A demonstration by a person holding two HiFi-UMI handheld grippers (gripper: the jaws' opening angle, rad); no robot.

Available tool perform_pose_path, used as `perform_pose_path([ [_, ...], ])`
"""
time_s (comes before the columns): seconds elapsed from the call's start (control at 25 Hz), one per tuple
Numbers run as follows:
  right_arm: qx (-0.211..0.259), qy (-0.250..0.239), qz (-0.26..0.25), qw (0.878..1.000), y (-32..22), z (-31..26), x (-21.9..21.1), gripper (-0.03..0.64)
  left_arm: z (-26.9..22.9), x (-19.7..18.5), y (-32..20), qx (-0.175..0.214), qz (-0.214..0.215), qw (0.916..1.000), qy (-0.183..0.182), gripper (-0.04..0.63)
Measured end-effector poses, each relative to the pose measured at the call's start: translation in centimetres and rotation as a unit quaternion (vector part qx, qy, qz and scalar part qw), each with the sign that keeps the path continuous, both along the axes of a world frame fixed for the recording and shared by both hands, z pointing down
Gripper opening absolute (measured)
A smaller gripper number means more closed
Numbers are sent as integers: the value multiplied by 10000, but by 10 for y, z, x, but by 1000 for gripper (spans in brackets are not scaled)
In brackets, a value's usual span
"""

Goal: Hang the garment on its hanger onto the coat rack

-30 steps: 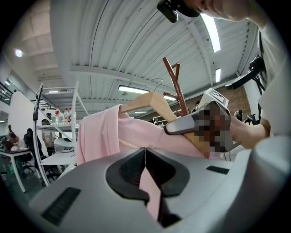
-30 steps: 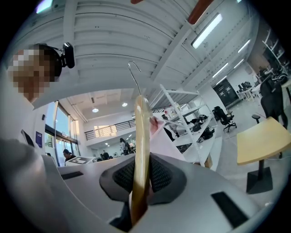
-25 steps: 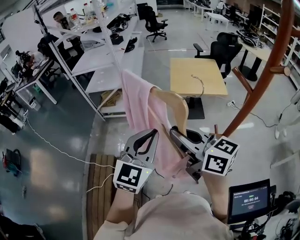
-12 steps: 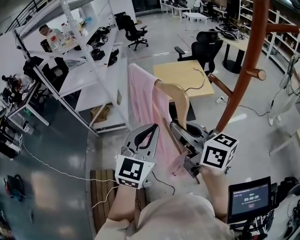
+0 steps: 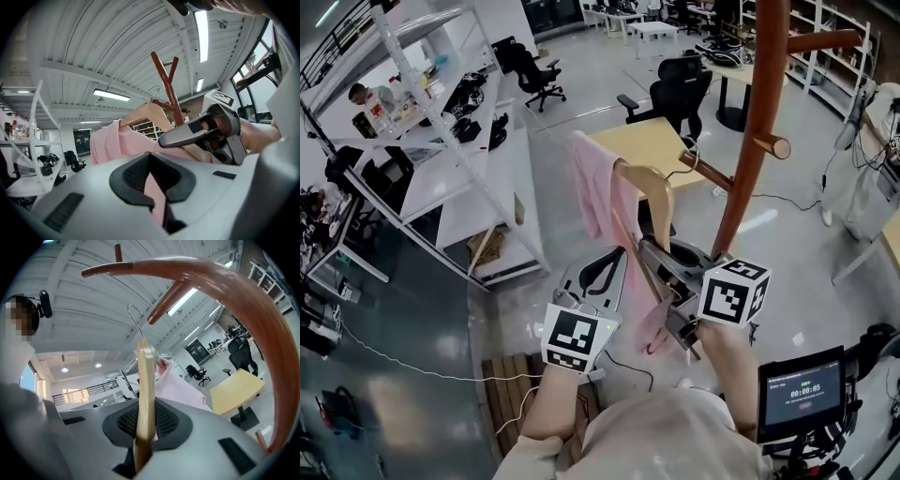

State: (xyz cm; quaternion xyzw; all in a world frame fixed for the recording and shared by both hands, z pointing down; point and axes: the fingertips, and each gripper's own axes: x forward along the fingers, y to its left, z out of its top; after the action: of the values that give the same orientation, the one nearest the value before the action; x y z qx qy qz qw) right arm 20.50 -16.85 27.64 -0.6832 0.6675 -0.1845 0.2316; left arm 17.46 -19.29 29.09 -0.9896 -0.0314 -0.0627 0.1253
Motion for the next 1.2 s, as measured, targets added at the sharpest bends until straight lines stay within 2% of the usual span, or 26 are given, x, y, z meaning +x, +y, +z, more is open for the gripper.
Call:
perform_pose_path([
  [0.32,-185,-293,90,9994,-3,29,15,37,16,12,4,-62,148,9998,-115,6],
  [0.88,-343,-335,220,9986,42,35,9,37,24,12,49,-117,245,9992,-285,6],
  [1.2,-388,-431,503,9970,55,49,18,37,37,20,59,-162,404,9985,-341,6],
])
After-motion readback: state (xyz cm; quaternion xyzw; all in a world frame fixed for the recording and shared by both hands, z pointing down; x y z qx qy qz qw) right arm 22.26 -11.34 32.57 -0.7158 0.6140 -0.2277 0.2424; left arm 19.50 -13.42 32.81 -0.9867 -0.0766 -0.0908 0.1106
